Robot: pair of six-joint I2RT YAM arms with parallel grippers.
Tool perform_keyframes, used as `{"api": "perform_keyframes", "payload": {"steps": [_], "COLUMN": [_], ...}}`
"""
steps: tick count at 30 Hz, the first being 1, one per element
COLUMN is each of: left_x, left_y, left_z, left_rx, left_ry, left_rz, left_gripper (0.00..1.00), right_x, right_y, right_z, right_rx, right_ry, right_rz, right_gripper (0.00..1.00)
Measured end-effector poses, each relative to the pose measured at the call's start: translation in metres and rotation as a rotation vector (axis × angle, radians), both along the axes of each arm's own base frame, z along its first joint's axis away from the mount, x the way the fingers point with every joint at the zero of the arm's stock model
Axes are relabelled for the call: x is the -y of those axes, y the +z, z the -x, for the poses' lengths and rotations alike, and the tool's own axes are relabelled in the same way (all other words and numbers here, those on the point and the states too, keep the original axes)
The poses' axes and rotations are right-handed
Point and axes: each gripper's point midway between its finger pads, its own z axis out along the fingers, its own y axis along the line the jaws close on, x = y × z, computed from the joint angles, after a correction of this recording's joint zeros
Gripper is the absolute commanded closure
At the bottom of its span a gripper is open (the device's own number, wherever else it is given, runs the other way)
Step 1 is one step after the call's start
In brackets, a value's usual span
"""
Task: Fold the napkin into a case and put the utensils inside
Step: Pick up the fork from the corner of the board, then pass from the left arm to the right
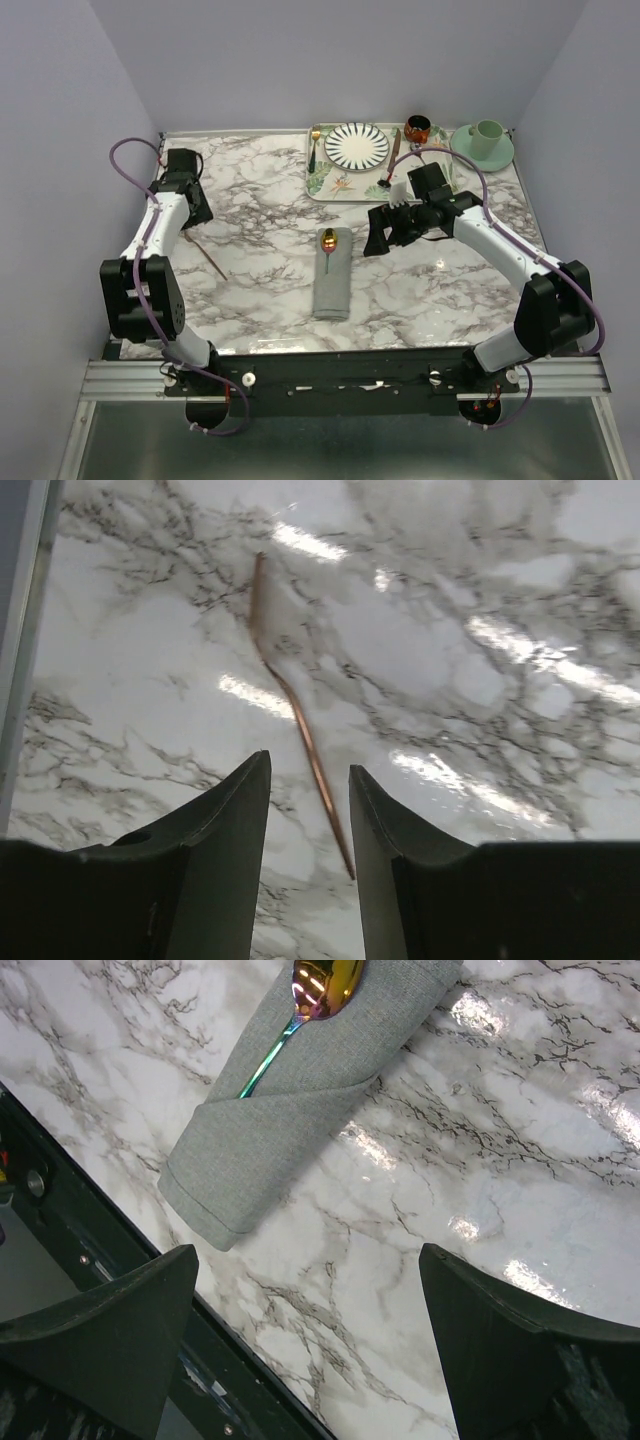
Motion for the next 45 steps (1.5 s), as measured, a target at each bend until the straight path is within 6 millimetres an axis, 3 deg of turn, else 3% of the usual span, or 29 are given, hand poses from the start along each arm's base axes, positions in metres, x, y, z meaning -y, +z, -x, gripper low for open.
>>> {"api": "perform_keyframes", "payload": {"steps": [3,6,17,20,23,24,25,31,34,36,37,39,40,41,43,44,45], "left_x": [-0.027,-0.04,-0.045,-0.044,-0.042,-0.041,-0.039,-0.022,0.004,0.036,0.053,0.093,0.104,0.125,0.165,0.183,0.2], "left_y": [-0.027,-0.045,-0.087,-0.099,-0.103,-0.103,-0.104,-0.104,-0.092,-0.06,-0.035,0.034,0.06,0.102,0.172,0.2,0.215], "left_z": [0.015,0.023,0.007,0.009,0.008,0.007,0.006,0.0,-0.005,-0.018,-0.027,-0.044,-0.047,-0.049,-0.04,-0.032,-0.023], "left_rx": [-0.091,-0.153,-0.242,-0.271,-0.27,-0.266,-0.26,-0.203,-0.138,-0.018,0.073,0.306,0.392,0.516,0.695,0.762,0.787], "left_ry": [0.035,0.043,0.043,0.053,0.061,0.062,0.06,0.028,-0.034,-0.125,-0.182,-0.314,-0.365,-0.452,-0.612,-0.701,-0.768], "left_rz": [-0.018,-0.033,-0.039,-0.029,-0.015,-0.008,0.005,0.091,0.223,0.371,0.443,0.611,0.647,0.715,0.854,0.909,0.948], "left_gripper": [0.51,0.5,0.49,0.56,0.77,0.92,1.0,1.0,1.0,1.0,1.0,1.0,1.0,1.0,1.0,1.0,1.0], "right_x": [0.0,0.0,0.0,0.0,0.0,0.0,0.0,-0.006,-0.012,-0.018,-0.02,-0.028,-0.03,-0.035,-0.042,-0.046,-0.05], "right_y": [0.0,0.0,0.0,0.0,0.0,0.0,0.0,0.007,0.021,0.037,0.043,0.063,0.071,0.084,0.105,0.115,0.125], "right_z": [0.0,0.0,0.0,0.0,0.001,0.002,0.003,0.009,0.006,0.002,0.0,-0.003,-0.004,-0.004,-0.004,-0.003,-0.003], "right_rx": [-0.001,-0.001,-0.001,-0.002,0.004,0.003,0.002,-0.007,0.022,0.056,0.071,0.108,0.121,0.142,0.173,0.187,0.206], "right_ry": [0.0,0.001,0.001,0.001,0.012,0.02,0.029,0.092,0.128,0.156,0.165,0.192,0.203,0.22,0.25,0.264,0.281], "right_rz": [0.0,-0.001,0.0,0.0,0.003,0.0,-0.002,-0.035,-0.067,-0.101,-0.113,-0.158,-0.176,-0.208,-0.268,-0.3,-0.336], "right_gripper": [0.0,0.0,0.0,0.0,0.0,0.0,0.0,0.0,0.0,0.0,0.0,0.0,0.0,0.0,0.01,0.01,0.02]}}
